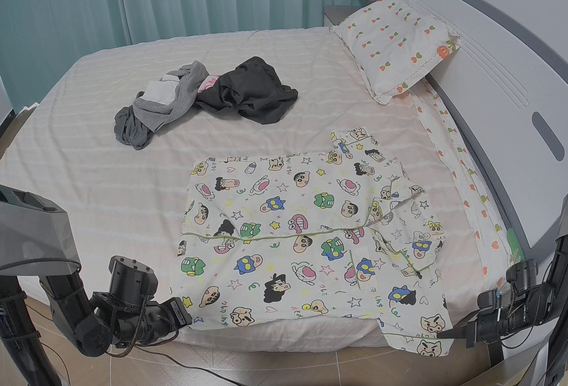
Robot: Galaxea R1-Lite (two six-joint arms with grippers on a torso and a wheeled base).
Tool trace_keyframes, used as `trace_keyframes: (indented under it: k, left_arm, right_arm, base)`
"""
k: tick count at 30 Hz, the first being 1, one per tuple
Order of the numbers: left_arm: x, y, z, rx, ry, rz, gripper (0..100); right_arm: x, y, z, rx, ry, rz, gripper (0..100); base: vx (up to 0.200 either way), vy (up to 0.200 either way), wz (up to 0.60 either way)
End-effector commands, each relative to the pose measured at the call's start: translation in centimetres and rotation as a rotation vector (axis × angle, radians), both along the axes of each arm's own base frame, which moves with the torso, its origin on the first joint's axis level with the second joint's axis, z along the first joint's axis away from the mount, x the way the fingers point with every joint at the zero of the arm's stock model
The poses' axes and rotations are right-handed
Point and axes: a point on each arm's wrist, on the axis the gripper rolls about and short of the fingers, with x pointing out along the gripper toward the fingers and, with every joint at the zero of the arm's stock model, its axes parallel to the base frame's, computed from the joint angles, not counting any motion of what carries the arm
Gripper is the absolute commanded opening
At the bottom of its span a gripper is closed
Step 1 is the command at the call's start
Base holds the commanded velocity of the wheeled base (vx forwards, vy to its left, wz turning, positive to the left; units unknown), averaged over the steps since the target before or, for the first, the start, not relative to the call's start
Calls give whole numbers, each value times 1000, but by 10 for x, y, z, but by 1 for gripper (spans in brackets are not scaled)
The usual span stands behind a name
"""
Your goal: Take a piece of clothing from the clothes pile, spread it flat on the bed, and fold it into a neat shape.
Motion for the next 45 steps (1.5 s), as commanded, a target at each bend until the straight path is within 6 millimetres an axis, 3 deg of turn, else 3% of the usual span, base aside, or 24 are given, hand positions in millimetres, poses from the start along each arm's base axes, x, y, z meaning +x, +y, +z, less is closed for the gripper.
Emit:
trace_keyframes:
  k: [1, 6, 13, 15, 16, 20, 28, 45]
  left_arm:
    - [-8, 1, -3, 2, 29, -16, 0]
    - [-3, -1, -1, -4, 7, -13, 0]
    - [22, -5, 10, -22, -93, 24, 0]
    - [33, -7, 15, -18, -140, 48, 0]
    - [33, -7, 15, -18, -140, 48, 0]
    - [53, -11, 26, -24, -217, 78, 0]
    - [94, -5, 32, 1, -273, 200, 0]
    - [137, -12, 21, -49, -297, 242, 0]
  right_arm:
    - [-5, 1, 0, -1, 12, 7, 0]
    - [-2, 0, 6, 7, -49, 14, 0]
    - [10, 0, 28, 59, -214, -4, 0]
    - [22, 2, 44, 117, -276, -38, 0]
    - [22, 2, 44, 117, -276, -38, 0]
    - [53, 5, 59, 133, -346, -65, 0]
    - [90, 1, 63, 149, -383, -121, 0]
    - [161, -2, 62, 211, -406, -252, 0]
  base:
    - [0, 0, 0]
    - [0, 0, 0]
    - [0, 0, 0]
    - [0, 0, 0]
    - [0, 0, 0]
    - [0, 0, 0]
    - [0, 0, 0]
    - [0, 0, 0]
